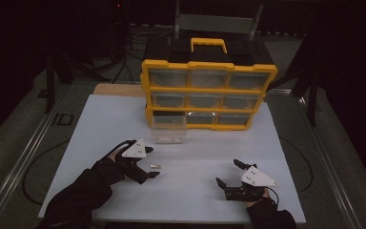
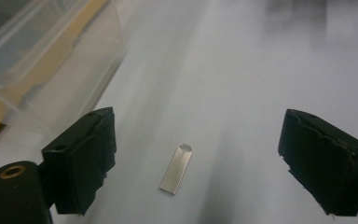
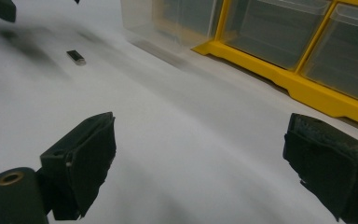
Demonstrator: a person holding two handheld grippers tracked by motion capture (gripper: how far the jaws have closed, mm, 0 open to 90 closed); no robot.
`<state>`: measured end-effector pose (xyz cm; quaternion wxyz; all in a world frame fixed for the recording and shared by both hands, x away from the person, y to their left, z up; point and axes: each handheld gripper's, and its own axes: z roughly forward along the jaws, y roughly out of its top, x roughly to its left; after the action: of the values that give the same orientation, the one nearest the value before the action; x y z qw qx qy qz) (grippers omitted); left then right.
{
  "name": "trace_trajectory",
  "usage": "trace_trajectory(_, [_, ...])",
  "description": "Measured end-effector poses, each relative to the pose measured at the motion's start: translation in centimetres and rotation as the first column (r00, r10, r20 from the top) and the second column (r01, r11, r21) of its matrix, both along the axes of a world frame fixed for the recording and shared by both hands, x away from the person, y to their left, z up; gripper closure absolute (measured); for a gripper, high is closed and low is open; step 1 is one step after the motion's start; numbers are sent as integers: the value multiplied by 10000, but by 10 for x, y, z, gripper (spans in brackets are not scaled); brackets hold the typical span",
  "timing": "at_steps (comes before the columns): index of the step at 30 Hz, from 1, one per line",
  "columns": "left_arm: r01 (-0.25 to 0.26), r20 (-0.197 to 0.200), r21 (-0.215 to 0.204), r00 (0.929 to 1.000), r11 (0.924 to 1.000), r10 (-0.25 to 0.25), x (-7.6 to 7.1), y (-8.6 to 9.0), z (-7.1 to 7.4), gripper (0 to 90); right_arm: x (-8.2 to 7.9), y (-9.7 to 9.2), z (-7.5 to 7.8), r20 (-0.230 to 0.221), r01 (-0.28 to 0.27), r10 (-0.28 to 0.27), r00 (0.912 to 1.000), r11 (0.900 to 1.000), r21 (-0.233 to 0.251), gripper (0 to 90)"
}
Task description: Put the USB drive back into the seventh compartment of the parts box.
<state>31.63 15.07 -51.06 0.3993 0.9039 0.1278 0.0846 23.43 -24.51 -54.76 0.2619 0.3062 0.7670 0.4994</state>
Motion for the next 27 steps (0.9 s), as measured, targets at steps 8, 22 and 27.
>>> trace_trajectory(8, [-8, -239, 220, 9997, 9998, 13, 6, 0, -10, 197, 0, 1, 0, -8, -46, 46, 10000, 10000, -31, 95])
trace_trajectory(22, [18, -471, 665, 9989, 9978, 13, 13, -4, -23, 456, 0, 1, 0, -28, -88, 87, 10000, 10000, -17, 95])
trace_trajectory(27, [-77, -536, 574, 9985, 9983, 108, 15, -5, -27, 534, 0, 1, -1, -24, -84, 84, 10000, 10000, -47, 95])
